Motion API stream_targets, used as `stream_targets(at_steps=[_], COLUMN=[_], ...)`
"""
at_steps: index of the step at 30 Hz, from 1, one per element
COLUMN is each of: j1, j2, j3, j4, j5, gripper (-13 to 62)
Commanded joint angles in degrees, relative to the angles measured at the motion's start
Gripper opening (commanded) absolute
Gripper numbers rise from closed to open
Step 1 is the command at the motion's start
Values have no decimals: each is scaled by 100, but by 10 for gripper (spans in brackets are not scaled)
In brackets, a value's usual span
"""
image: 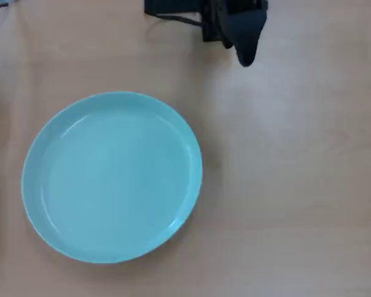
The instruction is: Move the green bowl from right to left
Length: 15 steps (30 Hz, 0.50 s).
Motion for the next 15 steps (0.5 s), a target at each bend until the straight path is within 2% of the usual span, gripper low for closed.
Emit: stream_targets(at_steps=[1,4,9,15], j1=[237,765,1494,1749], j2=[-132,-378,-896,-1336], j3=[-747,-1125,-1608,-1775], j4=[193,387,756,782], j5=[299,914,2689,2777], gripper=[384,384,384,384])
